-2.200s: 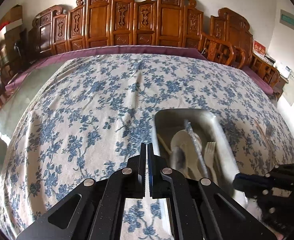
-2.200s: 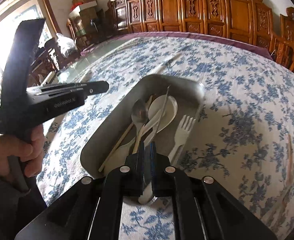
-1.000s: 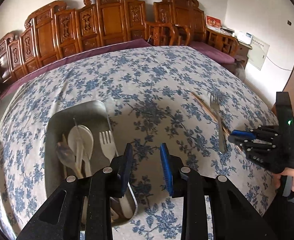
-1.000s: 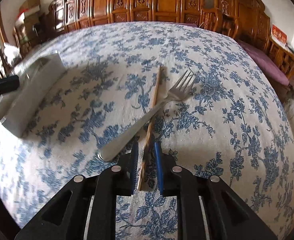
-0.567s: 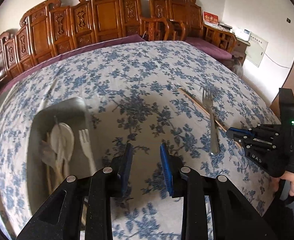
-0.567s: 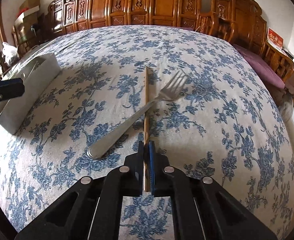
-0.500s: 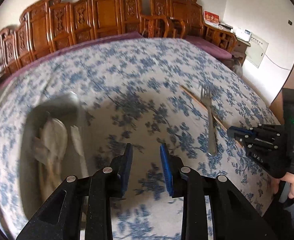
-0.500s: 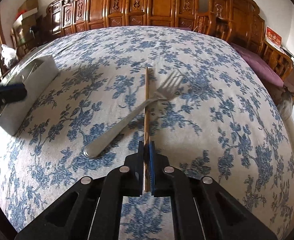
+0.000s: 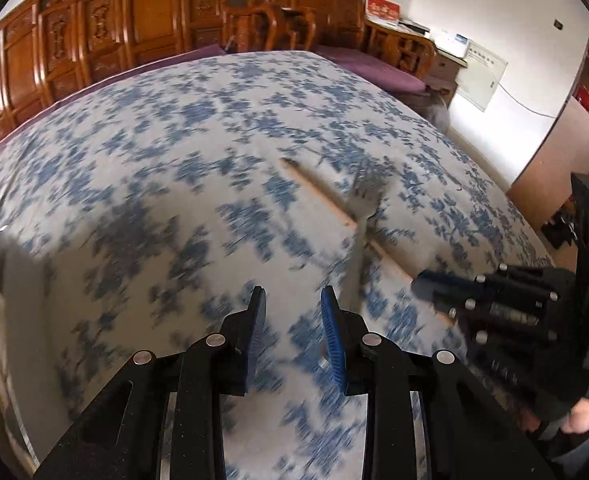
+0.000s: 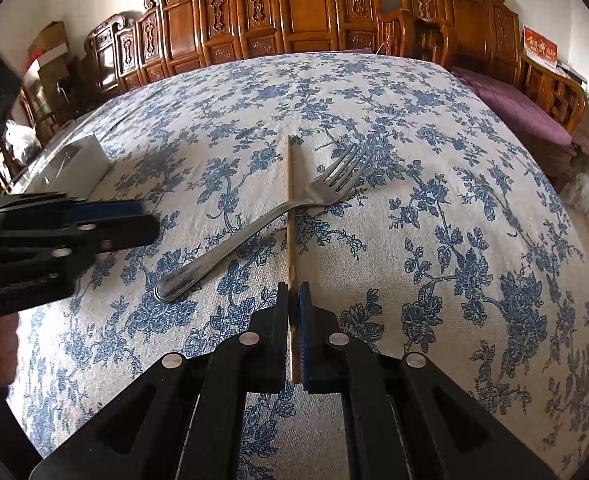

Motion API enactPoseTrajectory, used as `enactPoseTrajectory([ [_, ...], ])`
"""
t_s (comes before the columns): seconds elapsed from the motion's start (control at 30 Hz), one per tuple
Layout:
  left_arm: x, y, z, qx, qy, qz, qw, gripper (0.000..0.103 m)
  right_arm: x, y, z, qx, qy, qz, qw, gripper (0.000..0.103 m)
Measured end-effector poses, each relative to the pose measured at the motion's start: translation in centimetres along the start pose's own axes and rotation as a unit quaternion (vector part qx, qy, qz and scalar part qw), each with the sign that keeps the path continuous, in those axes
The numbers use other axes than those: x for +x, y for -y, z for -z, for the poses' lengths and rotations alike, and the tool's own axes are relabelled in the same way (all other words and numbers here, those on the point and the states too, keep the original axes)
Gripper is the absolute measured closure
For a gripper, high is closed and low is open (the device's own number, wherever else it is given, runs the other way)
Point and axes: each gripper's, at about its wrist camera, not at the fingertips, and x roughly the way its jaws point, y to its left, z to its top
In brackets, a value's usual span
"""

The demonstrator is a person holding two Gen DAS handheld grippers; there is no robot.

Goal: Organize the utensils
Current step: 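Grasp the metal fork with the left gripper and lift it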

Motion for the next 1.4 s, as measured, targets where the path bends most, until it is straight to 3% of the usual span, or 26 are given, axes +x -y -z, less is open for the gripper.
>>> enactPoseTrajectory([
  [0.37,3.0,2.4,-1.8,0.017,-0.028,0.05,0.9982,0.076,-0.1,0.5,0.0,0.017,0.002,-0.017,1.0,0.097],
  [0.5,4.1,2.9,-2.1,0.025,-0.034,0.034,0.9985,0.077,-0.1,0.7,0.1,0.021,0.003,-0.02,1.0,0.097],
  [0.57,4.5,3.8,-2.2,0.056,-0.036,0.006,0.9978,0.077,-0.1,0.7,0.1,0.022,0.003,-0.02,1.0,0.097],
  [0.67,4.8,4.3,-2.3,0.082,-0.033,-0.013,0.996,0.083,-0.1,0.6,0.1,0.02,0.004,-0.017,1.0,0.097],
  [0.73,4.8,3.8,-2.4,0.072,-0.035,0.001,0.9968,0.094,0.0,0.5,0.0,0.017,0.005,-0.015,1.0,0.097],
  [0.8,4.6,3.4,-2.5,0.064,-0.036,0.007,0.9973,0.095,0.0,0.5,0.0,0.016,0.005,-0.015,1.0,0.097],
  [1.4,-5.1,-1.5,-1.0,0.025,0.032,-0.053,0.9978,0.096,-2.7,-2.9,-0.6,-0.038,0.035,0.009,0.999,0.097],
])
